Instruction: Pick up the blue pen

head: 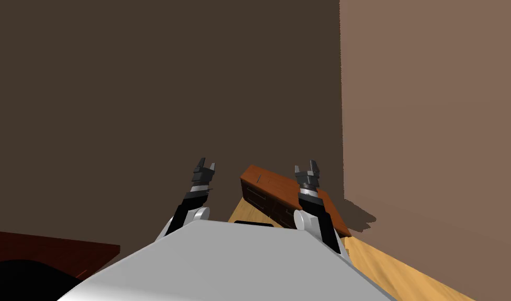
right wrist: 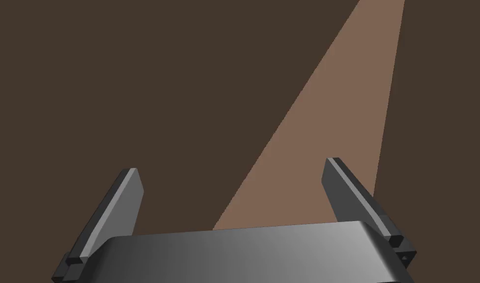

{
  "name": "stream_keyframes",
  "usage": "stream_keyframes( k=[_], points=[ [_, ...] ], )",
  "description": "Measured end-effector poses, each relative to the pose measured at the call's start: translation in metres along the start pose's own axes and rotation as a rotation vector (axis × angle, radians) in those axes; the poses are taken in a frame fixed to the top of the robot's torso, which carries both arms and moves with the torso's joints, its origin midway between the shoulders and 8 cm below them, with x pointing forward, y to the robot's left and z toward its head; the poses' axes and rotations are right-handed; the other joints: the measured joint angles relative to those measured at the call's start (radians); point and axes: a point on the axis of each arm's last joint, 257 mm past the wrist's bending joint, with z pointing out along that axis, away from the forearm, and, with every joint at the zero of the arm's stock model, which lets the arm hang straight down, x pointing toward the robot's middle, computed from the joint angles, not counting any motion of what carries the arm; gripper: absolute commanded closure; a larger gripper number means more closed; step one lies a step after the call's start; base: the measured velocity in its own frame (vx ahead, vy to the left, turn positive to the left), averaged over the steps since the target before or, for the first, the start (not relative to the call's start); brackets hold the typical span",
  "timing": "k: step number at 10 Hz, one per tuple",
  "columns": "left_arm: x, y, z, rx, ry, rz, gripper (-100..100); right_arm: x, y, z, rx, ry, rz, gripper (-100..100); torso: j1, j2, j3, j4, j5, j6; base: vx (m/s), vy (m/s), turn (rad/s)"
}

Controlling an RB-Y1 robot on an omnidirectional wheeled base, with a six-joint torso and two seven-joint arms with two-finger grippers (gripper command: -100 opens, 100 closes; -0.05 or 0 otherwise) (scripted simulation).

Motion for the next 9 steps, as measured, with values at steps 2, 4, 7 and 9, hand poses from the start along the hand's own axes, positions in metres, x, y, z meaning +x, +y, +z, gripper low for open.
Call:
stream_keyframes(
  k=[2, 4, 7, 9],
  points=[
    [0.000, 0.000, 0.000, 0.000, 0.000, 0.000, 0, 0.013, -0.011, 0.000, 0.024, 0.057, -0.046, -100, 0.000, -0.001, 0.000, 0.000, 0.000, 0.000, 0.013, -0.004, 0.129],
    [0.000, 0.000, 0.000, 0.000, 0.000, 0.000, 0, 0.027, -0.026, -0.003, 0.054, 0.125, -0.103, -100, 0.000, -0.001, -0.001, 0.000, 0.000, 0.000, 0.018, -0.003, 0.162],
    [0.000, 0.000, 0.000, 0.000, 0.000, 0.000, 0, 0.049, -0.053, -0.014, 0.099, 0.230, -0.190, -100, 0.000, -0.001, -0.001, 0.000, 0.000, 0.000, 0.017, -0.004, 0.138],
    [0.000, 0.000, 0.000, 0.000, 0.000, 0.000, 0, 0.064, -0.076, -0.023, 0.132, 0.311, -0.257, -100, 0.000, -0.002, -0.001, 0.000, 0.000, -0.001, 0.020, -0.003, 0.175]
  ],
)
